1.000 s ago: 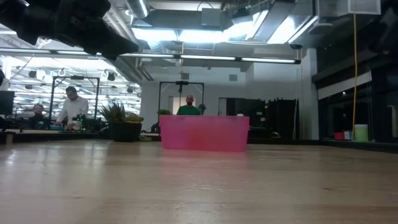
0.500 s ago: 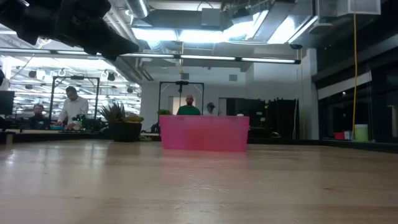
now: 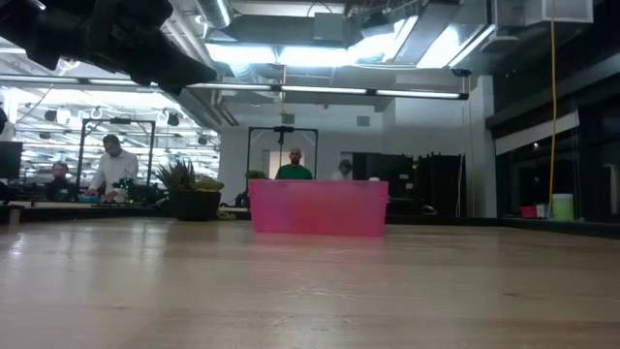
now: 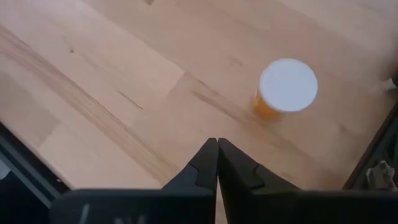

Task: Pick and place pill bottles into a basket
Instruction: Put the orange pill bottle into the red bin

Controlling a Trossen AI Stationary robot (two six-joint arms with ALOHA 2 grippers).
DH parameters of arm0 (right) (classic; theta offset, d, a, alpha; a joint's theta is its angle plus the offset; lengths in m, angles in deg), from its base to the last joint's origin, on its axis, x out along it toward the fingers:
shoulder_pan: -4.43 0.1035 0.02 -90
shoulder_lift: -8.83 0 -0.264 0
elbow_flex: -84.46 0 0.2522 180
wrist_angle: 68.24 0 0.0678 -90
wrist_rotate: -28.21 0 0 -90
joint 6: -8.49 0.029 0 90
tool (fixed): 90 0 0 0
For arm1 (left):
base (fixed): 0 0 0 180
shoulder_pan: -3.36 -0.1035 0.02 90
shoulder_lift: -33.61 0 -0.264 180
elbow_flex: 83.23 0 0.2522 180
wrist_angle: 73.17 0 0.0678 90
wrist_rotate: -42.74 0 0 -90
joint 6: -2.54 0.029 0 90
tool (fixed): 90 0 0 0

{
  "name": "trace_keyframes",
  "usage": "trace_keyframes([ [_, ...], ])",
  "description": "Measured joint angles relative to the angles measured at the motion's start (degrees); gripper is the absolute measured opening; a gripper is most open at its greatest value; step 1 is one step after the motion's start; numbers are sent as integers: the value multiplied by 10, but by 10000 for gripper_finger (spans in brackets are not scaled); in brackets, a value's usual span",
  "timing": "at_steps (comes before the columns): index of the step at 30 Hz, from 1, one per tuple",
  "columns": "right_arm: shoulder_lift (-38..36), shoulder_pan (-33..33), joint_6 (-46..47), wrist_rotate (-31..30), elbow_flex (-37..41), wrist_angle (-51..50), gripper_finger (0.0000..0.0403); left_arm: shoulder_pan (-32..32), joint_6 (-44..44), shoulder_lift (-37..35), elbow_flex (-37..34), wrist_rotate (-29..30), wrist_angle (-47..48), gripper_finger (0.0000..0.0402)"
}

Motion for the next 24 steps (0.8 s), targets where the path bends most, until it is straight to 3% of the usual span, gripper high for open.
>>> trace_keyframes([
  [9, 5, -14, 1, -2, 0, -5, 61, 0, 0, 0, 0, 0, 0, 2],
  [15, 5, -18, -3, -35, 0, -2, 126, 0, -4, 0, 0, 0, -1, 3],
  [24, 5, -20, -14, -2, 0, 17, 228, 0, -25, 0, 0, 0, -1, 4],
])
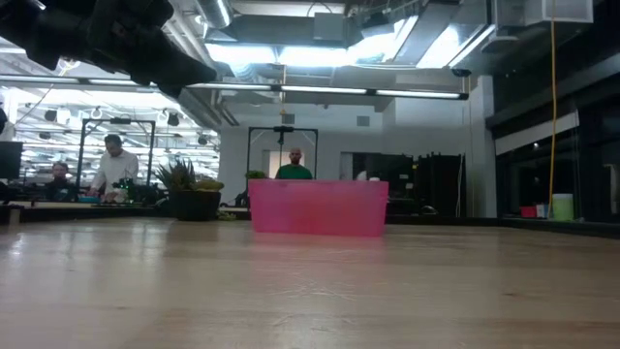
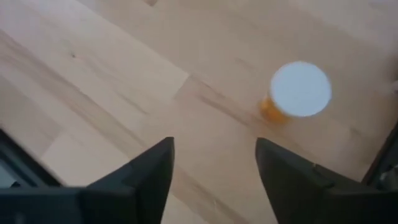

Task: Pick and place pill bottles into a basket
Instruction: Put the orange pill bottle into the red bin

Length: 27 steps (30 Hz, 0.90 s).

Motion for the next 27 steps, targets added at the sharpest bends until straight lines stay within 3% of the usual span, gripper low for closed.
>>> trace_keyframes([
  [6, 0, 0, -3, 2, 0, 27, 258, 0, -1, 0, 0, 0, 0, 3],
  [14, 0, 0, -1, 32, 0, 12, 246, 0, -1, 0, 0, 0, 0, 2],
  [27, -1, 0, 0, 33, 24, 16, 241, 0, -1, 0, 0, 0, 0, 4],
])
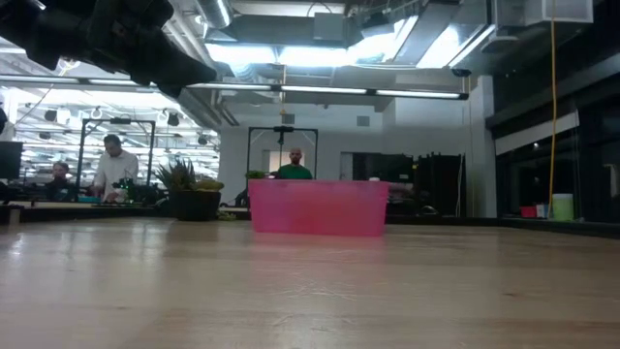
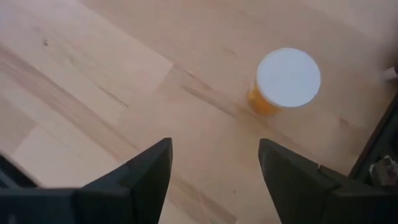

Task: Pick and place pill bottles into a basket
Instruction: Put the orange pill bottle into the red bin

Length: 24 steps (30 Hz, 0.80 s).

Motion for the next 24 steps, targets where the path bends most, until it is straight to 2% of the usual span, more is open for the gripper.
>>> trace_keyframes([
  [10, 0, 0, -2, 4, 39, 1, 242, 0, 0, 0, 0, 0, 0, 4],
  [24, 0, 0, -9, 7, 39, 22, 242, 0, 0, 0, 0, 0, 0, 3],
])
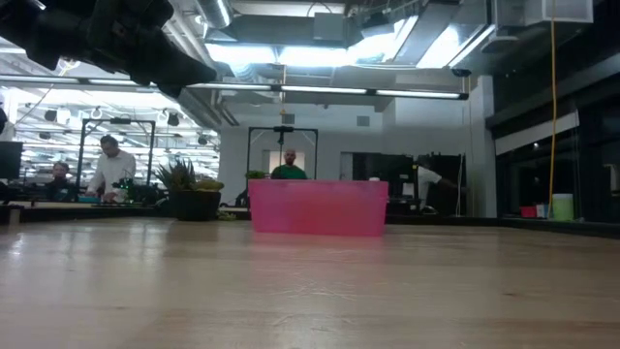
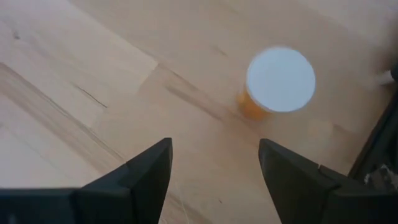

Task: Pick and place pill bottles into a basket
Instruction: Put the orange pill bottle into the red bin

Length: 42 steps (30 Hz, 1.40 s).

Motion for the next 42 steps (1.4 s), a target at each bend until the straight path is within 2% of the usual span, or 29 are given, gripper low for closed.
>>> trace_keyframes([
  [6, 0, 0, 11, 33, 0, -2, 242, 0, 0, 0, 0, 0, 0, 5],
  [10, 0, 0, -32, 33, 0, 3, 242, 0, 0, 0, 0, 0, 0, 3],
  [14, 0, 0, -37, 33, 0, 10, 242, 0, 0, 0, 0, 0, 0, 3],
  [42, 0, 0, 9, 33, 0, 12, 242, 0, 0, 0, 0, 0, 0, 2],
])
